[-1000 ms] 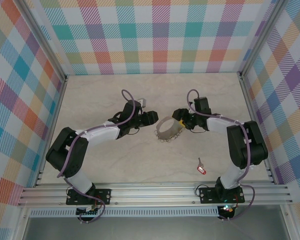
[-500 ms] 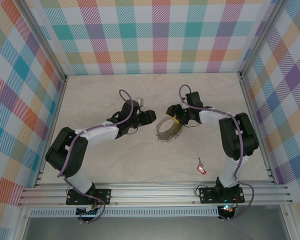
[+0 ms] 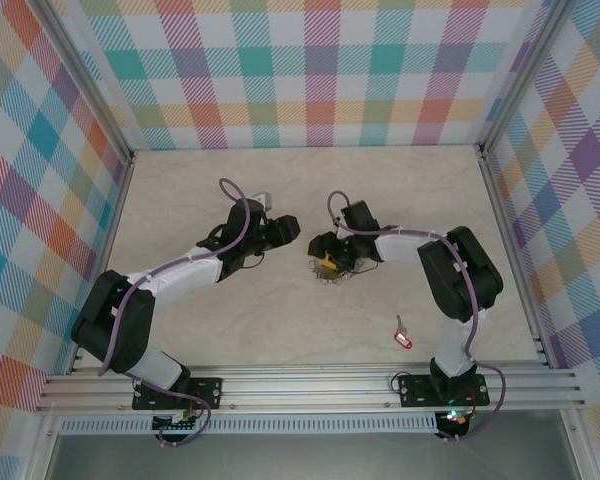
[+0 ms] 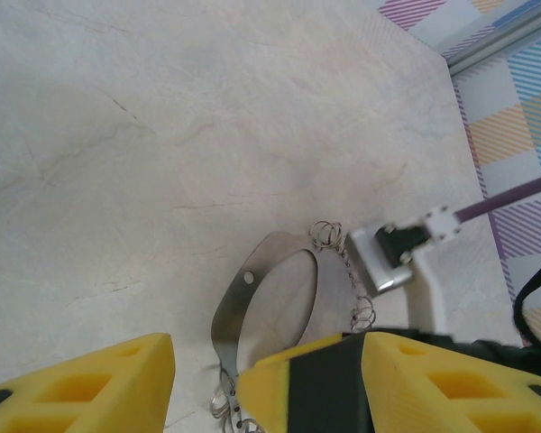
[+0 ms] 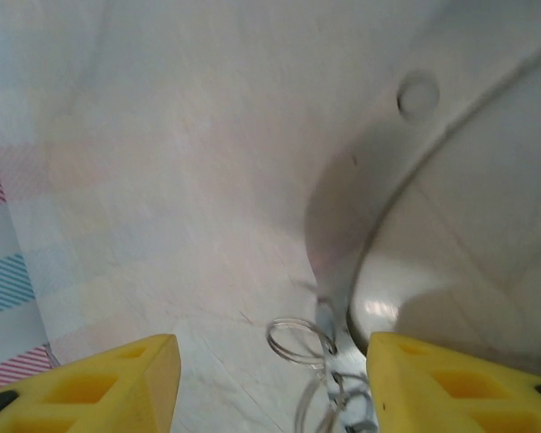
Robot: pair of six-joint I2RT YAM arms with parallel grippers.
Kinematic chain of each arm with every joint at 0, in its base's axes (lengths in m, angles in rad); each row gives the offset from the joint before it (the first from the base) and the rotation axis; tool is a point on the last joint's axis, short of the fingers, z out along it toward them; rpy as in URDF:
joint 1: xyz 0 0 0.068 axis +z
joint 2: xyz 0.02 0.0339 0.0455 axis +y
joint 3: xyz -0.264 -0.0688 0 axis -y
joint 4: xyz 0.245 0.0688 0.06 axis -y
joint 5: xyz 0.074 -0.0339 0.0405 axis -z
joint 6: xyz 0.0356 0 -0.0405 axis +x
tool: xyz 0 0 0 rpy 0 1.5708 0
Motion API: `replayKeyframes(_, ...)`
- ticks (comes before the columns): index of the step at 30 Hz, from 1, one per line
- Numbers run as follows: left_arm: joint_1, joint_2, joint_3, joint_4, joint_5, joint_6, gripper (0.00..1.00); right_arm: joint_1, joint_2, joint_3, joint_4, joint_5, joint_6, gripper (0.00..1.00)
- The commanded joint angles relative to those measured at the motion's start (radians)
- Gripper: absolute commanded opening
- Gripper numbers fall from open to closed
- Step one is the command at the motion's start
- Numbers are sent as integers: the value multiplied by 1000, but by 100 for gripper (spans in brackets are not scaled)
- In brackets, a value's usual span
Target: Put the keys on the keyring
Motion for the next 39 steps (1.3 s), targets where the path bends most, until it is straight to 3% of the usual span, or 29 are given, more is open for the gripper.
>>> replayKeyframes(1, 11, -26, -9, -25, -9, -5, 57, 12, -20, -52, 16, -17, 21, 57)
replayKeyframes(18, 10, -32, -6, -22, 7, -7, 59, 21, -196, -262, 22, -55, 24, 60)
replayKeyframes(24, 10, -10, 22, -20, 30, 1, 59, 21, -258, -156, -56, -14, -11, 66)
replayKeyframes(30, 10, -23, 11, -21, 30, 1, 59, 1, -291, -15, -231, 133, -78, 73)
replayKeyframes(36, 10, -25, 1, -15, 42, 2, 59, -46, -268, 7, -267, 232, -67, 73)
replayKeyframes(39, 10, -24, 0, -8, 43, 1, 59, -53, -230, 18, -259, 250, -59, 68)
